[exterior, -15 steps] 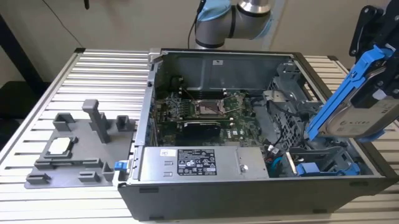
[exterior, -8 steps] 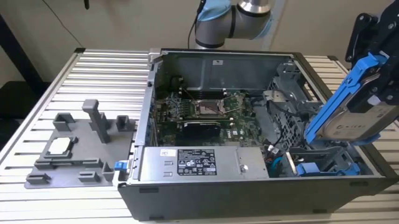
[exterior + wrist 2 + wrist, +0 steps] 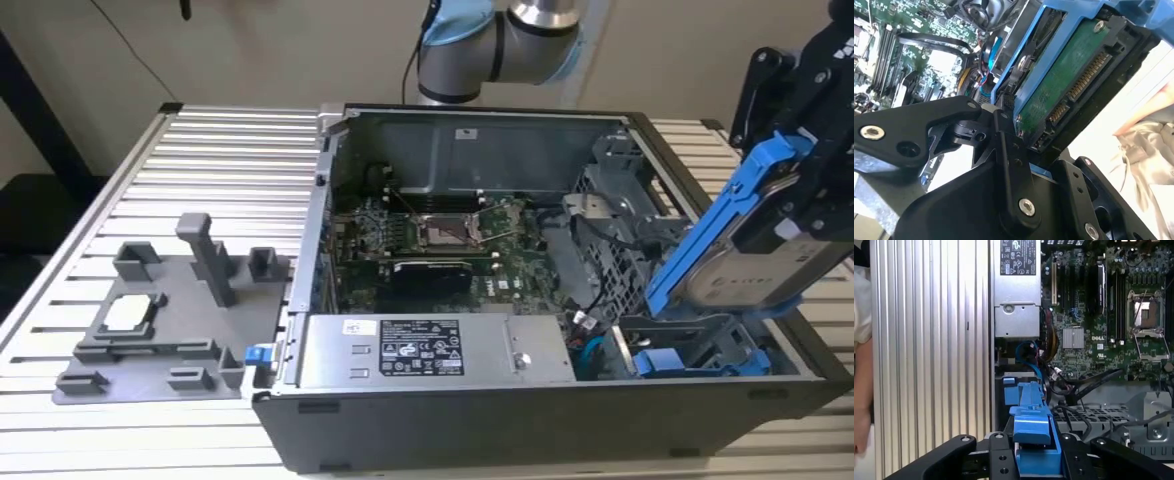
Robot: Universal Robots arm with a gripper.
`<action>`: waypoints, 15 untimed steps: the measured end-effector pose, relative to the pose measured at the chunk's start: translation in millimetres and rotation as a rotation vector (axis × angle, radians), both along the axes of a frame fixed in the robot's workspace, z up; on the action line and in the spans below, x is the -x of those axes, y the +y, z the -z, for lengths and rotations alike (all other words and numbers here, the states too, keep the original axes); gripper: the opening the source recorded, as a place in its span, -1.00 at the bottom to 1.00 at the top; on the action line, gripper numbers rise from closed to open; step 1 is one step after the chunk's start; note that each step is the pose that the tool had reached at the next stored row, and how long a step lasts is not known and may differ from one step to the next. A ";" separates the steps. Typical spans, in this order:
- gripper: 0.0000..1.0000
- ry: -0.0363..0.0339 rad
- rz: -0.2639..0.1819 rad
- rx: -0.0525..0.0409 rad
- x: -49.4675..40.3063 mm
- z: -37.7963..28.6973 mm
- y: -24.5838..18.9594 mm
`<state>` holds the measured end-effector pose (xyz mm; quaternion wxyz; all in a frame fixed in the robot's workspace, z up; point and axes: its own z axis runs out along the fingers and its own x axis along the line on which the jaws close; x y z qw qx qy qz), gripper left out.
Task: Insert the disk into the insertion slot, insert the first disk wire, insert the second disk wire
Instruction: 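Insert the disk into the insertion slot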
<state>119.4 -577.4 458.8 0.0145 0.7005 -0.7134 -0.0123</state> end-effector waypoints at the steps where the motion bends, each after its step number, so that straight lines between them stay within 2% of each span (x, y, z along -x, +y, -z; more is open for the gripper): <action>1: -0.35 0.0000 0.000 0.0000 0.0 1.4 0.0; 15: -0.35 0.0000 0.000 0.0001 0.1 19.2 0.0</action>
